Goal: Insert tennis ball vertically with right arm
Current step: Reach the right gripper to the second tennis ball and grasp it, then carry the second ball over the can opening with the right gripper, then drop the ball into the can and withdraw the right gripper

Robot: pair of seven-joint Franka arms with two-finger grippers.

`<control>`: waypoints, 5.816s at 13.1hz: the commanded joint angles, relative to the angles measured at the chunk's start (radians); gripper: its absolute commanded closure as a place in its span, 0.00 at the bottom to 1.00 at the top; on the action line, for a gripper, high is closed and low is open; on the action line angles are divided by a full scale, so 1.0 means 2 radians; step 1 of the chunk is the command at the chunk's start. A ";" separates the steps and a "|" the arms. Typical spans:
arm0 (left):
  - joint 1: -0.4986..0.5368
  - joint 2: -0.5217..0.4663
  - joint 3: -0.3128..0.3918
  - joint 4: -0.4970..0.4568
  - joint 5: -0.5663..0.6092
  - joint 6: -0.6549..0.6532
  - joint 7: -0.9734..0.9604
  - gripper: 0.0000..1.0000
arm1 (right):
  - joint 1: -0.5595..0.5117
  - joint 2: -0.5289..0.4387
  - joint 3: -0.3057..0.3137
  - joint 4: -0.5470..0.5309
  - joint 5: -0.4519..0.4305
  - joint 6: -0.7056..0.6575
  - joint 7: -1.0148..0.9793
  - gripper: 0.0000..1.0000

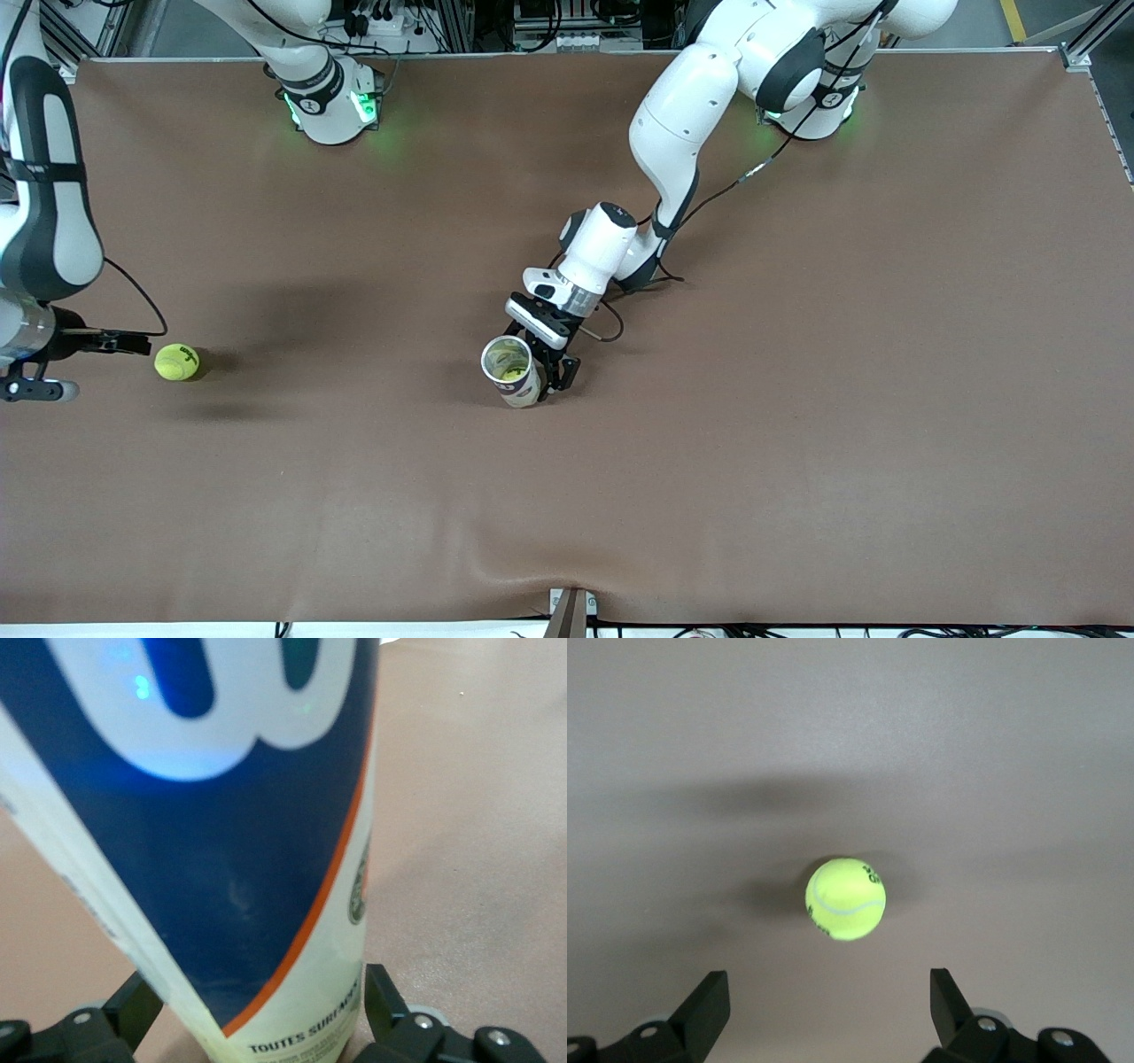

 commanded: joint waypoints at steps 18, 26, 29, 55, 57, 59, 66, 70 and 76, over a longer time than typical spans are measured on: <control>-0.003 -0.027 0.000 -0.019 -0.010 0.004 -0.002 0.00 | -0.031 0.091 0.009 -0.088 -0.069 0.245 -0.009 0.09; 0.000 -0.032 -0.005 -0.018 -0.010 0.004 -0.002 0.00 | -0.001 0.034 0.013 -0.063 -0.067 0.136 -0.008 1.00; 0.000 -0.040 -0.005 -0.020 -0.011 0.004 -0.002 0.00 | 0.027 -0.001 0.015 -0.030 -0.061 0.030 0.004 1.00; 0.001 -0.045 -0.010 -0.023 -0.012 0.004 -0.002 0.00 | 0.400 0.124 0.010 0.306 0.101 -0.067 0.671 1.00; 0.001 -0.045 -0.010 -0.023 -0.012 0.004 -0.002 0.00 | 0.402 0.130 0.010 0.305 0.101 -0.067 0.671 1.00; 0.001 -0.045 -0.010 -0.023 -0.012 0.004 -0.002 0.00 | 0.407 0.136 0.010 0.304 0.101 -0.067 0.670 1.00; 0.001 -0.045 -0.010 -0.023 -0.012 0.004 -0.002 0.00 | 0.418 0.138 0.010 0.291 0.101 -0.067 0.679 0.00; 0.001 -0.045 -0.010 -0.023 -0.012 0.004 -0.002 0.00 | 0.417 0.138 0.010 0.291 0.100 -0.067 0.686 0.00; 0.001 -0.064 -0.012 -0.055 -0.014 0.004 -0.002 0.00 | 0.389 0.088 0.010 0.294 0.078 -0.160 0.604 0.00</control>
